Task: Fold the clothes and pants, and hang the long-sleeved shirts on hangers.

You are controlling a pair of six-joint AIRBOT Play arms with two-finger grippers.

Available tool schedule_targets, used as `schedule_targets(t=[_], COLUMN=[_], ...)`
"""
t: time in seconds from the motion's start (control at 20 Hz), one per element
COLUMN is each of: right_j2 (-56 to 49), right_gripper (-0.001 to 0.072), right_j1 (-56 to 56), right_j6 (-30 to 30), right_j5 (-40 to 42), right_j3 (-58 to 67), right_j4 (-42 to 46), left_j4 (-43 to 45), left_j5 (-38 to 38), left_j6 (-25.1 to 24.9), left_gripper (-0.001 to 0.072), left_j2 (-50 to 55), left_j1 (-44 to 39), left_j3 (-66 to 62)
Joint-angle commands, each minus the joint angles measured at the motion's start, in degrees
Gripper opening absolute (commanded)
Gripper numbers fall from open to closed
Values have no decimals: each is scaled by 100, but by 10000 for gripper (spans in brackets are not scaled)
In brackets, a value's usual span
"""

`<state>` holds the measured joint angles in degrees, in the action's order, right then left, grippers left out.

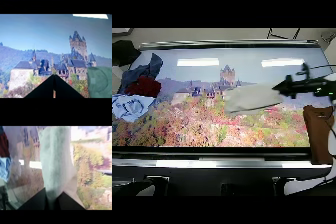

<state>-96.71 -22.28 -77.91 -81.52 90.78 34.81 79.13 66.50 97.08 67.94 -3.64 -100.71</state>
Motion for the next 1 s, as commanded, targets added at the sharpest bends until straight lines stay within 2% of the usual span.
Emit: schedule_targets(t=[0.0, 0.15, 0.3, 0.65, 0.95], right_j2=[393, 671, 767, 1014, 1119], right_gripper=[52, 52, 52, 51, 51], right_j1=[-1158, -2044, -2804, -3871, -4374], right_j6=[-636, -914, -1432, -2149, -2476], right_j5=[-243, -238, -251, 105, -678], right_j3=[702, 909, 1038, 1080, 1080], right_j4=[472, 610, 638, 638, 680], left_j4=[0, 0, 0, 0, 0], left_j5=[-7, -7, -9, -74, -92], left_j6=[0, -7, -20, -20, -20], left_gripper=[23, 23, 24, 24, 23], left_j2=[2, 2, 2, 2, 2], left_j1=[-4, -4, -4, -4, -2], left_j3=[0, 0, 0, 0, 0])
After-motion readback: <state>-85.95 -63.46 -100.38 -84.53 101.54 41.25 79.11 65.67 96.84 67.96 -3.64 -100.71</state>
